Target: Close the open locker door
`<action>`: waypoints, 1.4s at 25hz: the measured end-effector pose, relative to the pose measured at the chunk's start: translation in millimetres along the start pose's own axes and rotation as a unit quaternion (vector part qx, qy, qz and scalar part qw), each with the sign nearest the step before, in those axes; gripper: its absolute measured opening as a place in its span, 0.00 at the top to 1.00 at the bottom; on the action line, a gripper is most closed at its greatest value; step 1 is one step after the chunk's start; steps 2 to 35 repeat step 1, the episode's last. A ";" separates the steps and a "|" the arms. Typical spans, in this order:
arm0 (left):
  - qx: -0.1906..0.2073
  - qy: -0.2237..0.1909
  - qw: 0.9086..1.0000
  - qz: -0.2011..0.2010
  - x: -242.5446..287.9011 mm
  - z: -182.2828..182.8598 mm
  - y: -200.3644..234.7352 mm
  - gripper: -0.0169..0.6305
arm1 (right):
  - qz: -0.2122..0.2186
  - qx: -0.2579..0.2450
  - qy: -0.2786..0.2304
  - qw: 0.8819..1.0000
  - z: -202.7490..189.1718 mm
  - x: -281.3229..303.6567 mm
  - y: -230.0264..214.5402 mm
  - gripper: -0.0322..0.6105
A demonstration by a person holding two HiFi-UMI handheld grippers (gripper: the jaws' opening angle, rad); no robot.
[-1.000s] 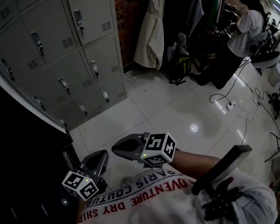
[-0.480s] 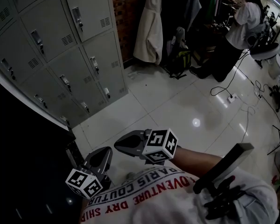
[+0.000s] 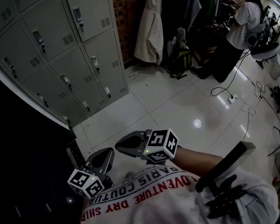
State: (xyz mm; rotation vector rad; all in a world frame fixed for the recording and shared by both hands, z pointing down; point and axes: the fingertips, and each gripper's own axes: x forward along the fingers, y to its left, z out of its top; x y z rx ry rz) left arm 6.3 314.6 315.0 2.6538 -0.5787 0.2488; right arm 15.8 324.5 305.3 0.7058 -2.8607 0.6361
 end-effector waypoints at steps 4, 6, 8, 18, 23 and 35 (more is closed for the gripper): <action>0.000 0.000 1.000 -0.002 0.8 -1.8 -2.2 0.97 | 0.001 0.001 -0.001 1.000 -1.6 -1.7 1.1 0.95; 0.000 0.000 1.000 -0.002 0.8 -1.8 -2.2 0.97 | 0.001 0.001 -0.001 1.000 -1.6 -1.7 1.1 0.95; 0.000 0.000 1.000 -0.002 0.8 -1.8 -2.2 0.97 | 0.001 0.001 -0.001 1.000 -1.6 -1.7 1.1 0.95; 0.000 0.000 1.000 -0.002 0.8 -1.8 -2.2 0.97 | 0.001 0.001 -0.001 1.000 -1.6 -1.7 1.1 0.95; 0.000 0.000 1.000 -0.002 0.8 -1.8 -2.2 0.97 | 0.001 0.001 -0.001 1.000 -1.6 -1.7 1.1 0.95; 0.000 0.000 1.000 -0.002 0.8 -1.8 -2.2 0.97 | 0.001 0.001 -0.001 1.000 -1.6 -1.7 1.1 0.95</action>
